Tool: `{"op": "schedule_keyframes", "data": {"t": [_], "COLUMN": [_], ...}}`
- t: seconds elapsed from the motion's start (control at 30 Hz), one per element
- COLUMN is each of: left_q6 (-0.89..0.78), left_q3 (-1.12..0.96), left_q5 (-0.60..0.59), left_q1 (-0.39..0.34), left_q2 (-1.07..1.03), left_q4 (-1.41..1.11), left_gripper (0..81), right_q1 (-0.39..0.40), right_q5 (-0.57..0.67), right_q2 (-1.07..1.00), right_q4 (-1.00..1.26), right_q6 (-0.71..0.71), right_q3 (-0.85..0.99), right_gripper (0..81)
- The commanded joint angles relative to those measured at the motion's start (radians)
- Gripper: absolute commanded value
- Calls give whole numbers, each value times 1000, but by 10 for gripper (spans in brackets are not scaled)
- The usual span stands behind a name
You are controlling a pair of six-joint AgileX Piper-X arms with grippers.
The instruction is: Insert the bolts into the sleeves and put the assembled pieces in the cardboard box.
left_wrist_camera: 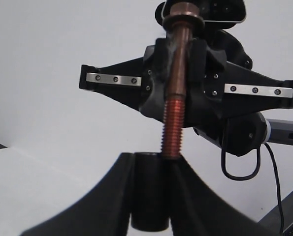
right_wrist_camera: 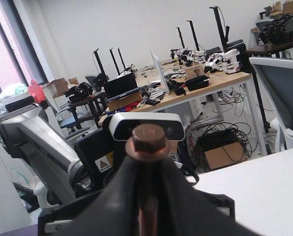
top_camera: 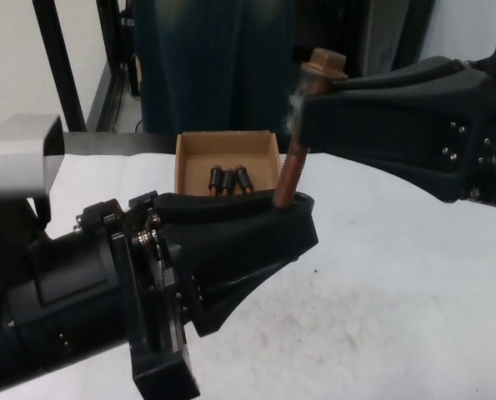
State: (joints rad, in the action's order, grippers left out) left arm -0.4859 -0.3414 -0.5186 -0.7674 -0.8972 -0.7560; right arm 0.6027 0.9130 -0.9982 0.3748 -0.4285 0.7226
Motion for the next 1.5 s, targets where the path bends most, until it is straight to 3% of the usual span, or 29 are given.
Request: {"op": "schedule_keyframes", "data": {"t": [0.0,1.03,1.47], "left_q6": [48,153,172], "left_q3": [-6,-6,-6], "left_q5": [-60,-2,42], "left_q1": [-2,0,0], "left_q2": [2,2,46], "left_q4": [-56,34,46], "left_gripper": [9,9,9], "right_q1": [-23,-50,-97], "right_q5": [10,43,79], "right_q2": [1,1,1], "right_q4": [-3,-4,-4], "right_q6": [10,10,-21], "right_q3": [6,6,6], "right_gripper": [0,0,0]}}
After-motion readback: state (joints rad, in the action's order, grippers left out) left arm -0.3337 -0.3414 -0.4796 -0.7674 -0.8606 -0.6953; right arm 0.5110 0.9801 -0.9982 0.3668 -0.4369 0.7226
